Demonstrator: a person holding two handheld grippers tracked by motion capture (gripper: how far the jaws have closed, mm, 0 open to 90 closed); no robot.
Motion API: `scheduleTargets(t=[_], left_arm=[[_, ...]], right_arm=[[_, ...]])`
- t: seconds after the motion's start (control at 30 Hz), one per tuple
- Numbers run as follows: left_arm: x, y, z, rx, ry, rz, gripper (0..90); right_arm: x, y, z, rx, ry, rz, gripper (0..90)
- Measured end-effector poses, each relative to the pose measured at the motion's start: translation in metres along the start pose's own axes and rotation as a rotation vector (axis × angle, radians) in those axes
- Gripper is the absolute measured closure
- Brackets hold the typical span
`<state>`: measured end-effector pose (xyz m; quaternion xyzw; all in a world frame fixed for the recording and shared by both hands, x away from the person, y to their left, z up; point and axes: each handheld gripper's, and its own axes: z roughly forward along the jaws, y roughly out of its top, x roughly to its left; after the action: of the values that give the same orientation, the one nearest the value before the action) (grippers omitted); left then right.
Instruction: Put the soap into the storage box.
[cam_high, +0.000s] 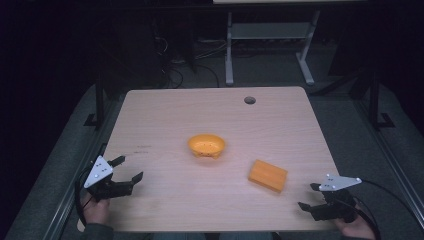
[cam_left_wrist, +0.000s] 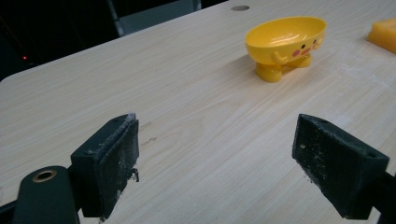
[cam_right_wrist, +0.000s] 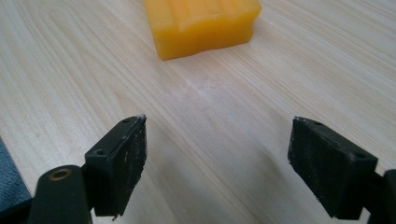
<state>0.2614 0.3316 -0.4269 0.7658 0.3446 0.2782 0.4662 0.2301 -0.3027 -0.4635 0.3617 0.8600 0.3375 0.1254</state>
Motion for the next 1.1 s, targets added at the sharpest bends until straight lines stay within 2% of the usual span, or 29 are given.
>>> scheduleTargets(t=[0.3, 0.47, 0.73, 0.83, 1.0, 1.1], left_arm=[[0.0, 0.0, 0.0, 0.003, -0.001, 0.002, 13.9], [0.0, -0.001, 0.0, 0.005, 0.002, 0.003, 13.9], [-0.001, -0.001, 0.001, 0.008, -0.003, 0.001, 13.9], [0.0, -0.001, 0.0, 0.003, 0.003, -0.005, 13.9], [0.0, -0.001, 0.0, 0.002, 0.003, -0.008, 13.9], [0.0, -0.001, 0.0, 0.004, 0.002, -0.002, 13.9]], right_arm=[[0.0, 0.005, 0.002, -0.01, 0.005, -0.001, 17.9], [0.0, 0.012, 0.004, 0.005, 0.003, -0.017, 17.4], [0.001, 0.03, 0.007, 0.028, 0.014, -0.034, 16.4], [0.002, 0.039, 0.01, 0.049, 0.018, -0.058, 15.7], [0.002, 0.049, 0.011, 0.055, 0.028, -0.065, 14.4], [0.002, 0.057, 0.01, 0.057, 0.036, -0.085, 14.1]])
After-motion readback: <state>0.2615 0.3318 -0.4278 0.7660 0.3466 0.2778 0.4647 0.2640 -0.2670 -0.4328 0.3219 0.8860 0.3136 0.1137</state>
